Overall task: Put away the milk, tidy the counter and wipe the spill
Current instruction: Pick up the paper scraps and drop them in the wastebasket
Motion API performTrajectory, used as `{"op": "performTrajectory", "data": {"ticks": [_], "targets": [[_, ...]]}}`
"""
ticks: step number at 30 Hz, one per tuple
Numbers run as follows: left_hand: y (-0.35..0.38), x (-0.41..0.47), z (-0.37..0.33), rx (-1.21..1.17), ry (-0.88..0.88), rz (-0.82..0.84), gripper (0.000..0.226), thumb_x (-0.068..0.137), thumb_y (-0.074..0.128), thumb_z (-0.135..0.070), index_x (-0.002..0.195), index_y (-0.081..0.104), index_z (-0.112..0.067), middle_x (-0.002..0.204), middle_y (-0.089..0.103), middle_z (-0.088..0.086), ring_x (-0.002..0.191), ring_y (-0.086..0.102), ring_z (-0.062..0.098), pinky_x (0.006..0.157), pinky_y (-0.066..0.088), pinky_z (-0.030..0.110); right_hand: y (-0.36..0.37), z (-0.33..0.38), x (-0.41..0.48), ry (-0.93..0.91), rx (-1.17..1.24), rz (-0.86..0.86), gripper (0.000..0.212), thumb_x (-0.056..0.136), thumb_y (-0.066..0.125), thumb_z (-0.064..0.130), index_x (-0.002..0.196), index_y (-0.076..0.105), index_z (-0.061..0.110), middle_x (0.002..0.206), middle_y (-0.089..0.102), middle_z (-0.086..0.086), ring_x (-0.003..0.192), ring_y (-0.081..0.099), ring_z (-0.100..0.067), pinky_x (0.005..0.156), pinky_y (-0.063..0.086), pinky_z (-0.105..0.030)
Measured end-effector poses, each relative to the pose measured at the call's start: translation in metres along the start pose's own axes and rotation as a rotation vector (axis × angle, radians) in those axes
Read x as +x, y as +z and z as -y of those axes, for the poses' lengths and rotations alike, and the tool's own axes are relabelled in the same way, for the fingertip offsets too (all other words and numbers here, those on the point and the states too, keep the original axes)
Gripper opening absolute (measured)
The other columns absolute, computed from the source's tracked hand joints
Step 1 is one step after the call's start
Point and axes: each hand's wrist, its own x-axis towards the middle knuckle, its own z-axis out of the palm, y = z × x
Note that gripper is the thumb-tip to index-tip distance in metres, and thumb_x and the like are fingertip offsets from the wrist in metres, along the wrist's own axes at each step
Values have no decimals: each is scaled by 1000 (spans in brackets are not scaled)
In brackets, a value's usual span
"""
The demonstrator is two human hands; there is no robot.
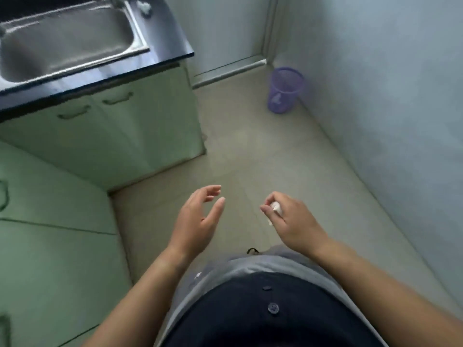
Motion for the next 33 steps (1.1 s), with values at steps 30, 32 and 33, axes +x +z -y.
{"op": "performTrajectory", "data": {"ticks": [30, 32, 33], "targets": [[170, 488, -197, 66, 118, 388, 31, 86, 48, -45, 110, 60, -28, 103, 65, -15, 98, 59, -6, 86, 46, 21, -296, -197, 332, 412, 109, -416, 14, 91, 54, 28, 84, 54, 16, 70, 52, 11, 61, 48, -3, 55, 35, -10], [180, 516, -202, 80, 94, 404, 27, 88, 51, -42, 110, 60, -28, 103, 65, -15, 98, 59, -5, 85, 45, 21, -309, -212, 353, 435, 115, -385, 14, 91, 53, 29, 85, 55, 16, 75, 56, 10, 66, 50, -3, 56, 35, -10], [186, 531, -205, 92, 83, 408, 25, 89, 52, -40, 109, 60, -29, 104, 65, -15, 98, 58, -5, 85, 45, 20, -315, -221, 366, 443, 119, -367, 14, 91, 53, 29, 85, 55, 16, 76, 57, 10, 67, 51, -2, 57, 35, -10]]}}
